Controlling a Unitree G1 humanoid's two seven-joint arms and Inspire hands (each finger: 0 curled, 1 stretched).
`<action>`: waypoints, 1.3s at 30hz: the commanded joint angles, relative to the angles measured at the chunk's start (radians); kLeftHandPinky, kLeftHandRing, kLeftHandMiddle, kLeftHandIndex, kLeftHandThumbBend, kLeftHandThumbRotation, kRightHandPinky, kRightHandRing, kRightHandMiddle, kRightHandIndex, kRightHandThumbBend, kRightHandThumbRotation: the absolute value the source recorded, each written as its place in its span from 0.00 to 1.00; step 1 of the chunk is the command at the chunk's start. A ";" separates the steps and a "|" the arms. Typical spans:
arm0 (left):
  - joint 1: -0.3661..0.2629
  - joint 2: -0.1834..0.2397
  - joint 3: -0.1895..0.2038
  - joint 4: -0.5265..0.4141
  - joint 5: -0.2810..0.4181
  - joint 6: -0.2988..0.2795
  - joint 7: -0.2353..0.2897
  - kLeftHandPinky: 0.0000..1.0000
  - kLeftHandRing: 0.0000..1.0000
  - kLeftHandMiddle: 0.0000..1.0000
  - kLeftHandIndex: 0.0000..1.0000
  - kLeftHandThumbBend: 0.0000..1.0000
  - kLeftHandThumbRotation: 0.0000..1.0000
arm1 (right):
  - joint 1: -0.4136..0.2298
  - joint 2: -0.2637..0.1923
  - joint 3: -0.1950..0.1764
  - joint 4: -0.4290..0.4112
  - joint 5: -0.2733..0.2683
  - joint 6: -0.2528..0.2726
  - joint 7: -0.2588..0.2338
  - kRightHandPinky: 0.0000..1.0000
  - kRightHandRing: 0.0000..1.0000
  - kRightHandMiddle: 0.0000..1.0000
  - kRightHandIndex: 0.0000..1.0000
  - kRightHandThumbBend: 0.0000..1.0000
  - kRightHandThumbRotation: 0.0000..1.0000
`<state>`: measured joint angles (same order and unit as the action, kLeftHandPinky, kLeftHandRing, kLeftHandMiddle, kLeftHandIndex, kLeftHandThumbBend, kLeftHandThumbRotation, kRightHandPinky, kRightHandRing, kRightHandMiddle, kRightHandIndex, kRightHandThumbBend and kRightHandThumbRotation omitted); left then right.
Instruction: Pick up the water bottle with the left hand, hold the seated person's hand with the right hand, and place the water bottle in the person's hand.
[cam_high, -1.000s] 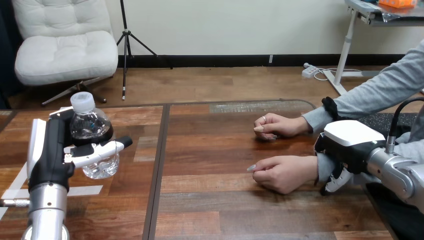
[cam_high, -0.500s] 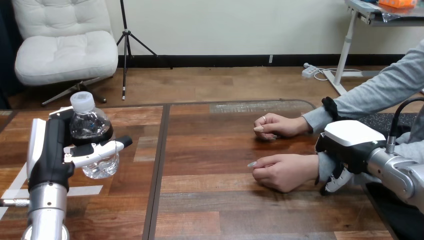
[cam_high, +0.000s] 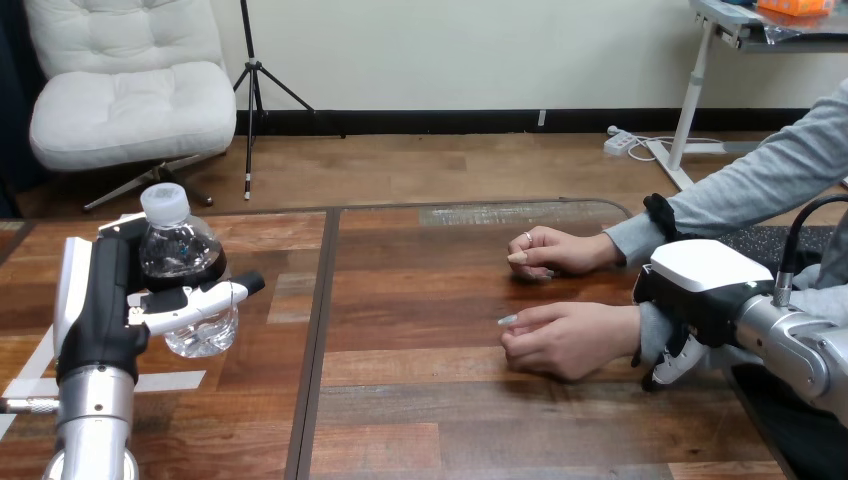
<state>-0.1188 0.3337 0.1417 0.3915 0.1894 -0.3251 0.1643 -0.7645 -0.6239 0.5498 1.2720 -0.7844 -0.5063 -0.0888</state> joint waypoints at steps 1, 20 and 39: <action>-0.046 0.012 0.016 -0.070 -0.009 -0.022 0.004 0.31 0.35 0.40 0.41 0.86 0.00 | -0.028 -0.003 -0.010 0.003 0.012 -0.001 -0.028 0.09 0.15 0.22 0.24 0.73 0.00; -0.046 0.015 0.012 -0.072 0.003 -0.018 0.008 0.30 0.34 0.39 0.41 0.87 0.00 | -0.032 -0.010 -0.019 -0.002 0.021 0.003 -0.031 0.10 0.16 0.22 0.25 0.72 0.00; -0.050 0.014 0.011 -0.063 0.004 -0.021 0.010 0.30 0.34 0.39 0.41 0.87 0.00 | -0.034 -0.016 -0.044 -0.006 0.046 -0.006 -0.038 0.09 0.15 0.21 0.22 0.71 0.00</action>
<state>-0.1187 0.3338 0.1416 0.3914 0.1904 -0.3251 0.1643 -0.7629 -0.6250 0.5460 1.2731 -0.7800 -0.5074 -0.0965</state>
